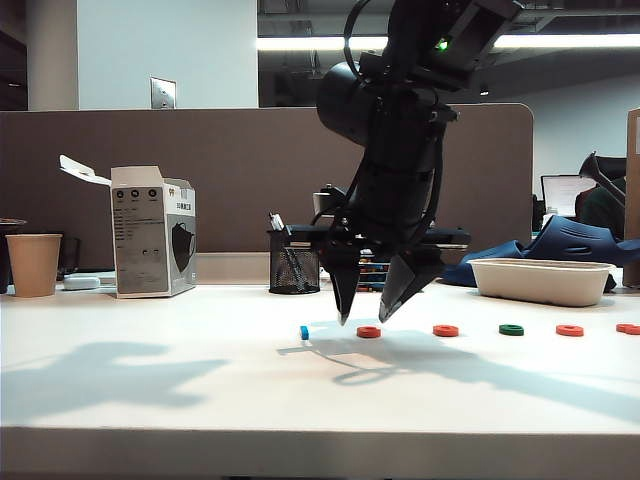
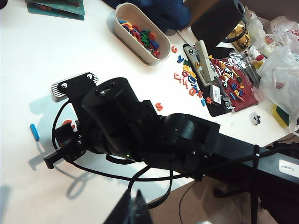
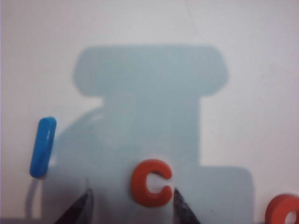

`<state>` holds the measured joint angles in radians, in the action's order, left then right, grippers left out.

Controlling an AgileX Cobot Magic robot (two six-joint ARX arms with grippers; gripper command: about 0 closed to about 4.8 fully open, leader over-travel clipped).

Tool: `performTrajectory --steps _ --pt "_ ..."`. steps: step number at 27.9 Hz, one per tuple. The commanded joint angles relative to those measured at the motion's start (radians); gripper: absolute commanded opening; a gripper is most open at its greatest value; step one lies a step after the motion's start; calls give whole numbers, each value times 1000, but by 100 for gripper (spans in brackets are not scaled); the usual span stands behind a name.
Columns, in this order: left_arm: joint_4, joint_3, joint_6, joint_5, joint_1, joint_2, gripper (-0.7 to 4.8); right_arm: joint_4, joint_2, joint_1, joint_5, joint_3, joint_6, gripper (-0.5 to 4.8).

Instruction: Select the appropriate letters from the row of letter magnets placed on the table to arrange into the word "cool".

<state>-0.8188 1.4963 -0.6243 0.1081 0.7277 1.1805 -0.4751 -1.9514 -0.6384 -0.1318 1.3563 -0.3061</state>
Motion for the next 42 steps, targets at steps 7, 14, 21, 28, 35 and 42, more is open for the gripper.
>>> performTrajectory --steps 7,14,21,28,35,42 --pt "13 3 3 0 0 -3 -3 16 -14 11 -8 6 -5 212" --pt "13 3 4 0 0 -3 -3 43 -22 11 -5 6 -4 212" --pt "13 3 4 0 0 -3 -3 55 -31 13 18 6 -4 212" --pt "13 3 3 0 0 -3 -3 47 -51 13 22 6 -4 212" --pt "13 3 4 0 0 -3 -3 13 -53 13 22 6 -4 212" --pt "13 3 3 0 0 -3 -3 -28 -53 13 22 6 -4 212"
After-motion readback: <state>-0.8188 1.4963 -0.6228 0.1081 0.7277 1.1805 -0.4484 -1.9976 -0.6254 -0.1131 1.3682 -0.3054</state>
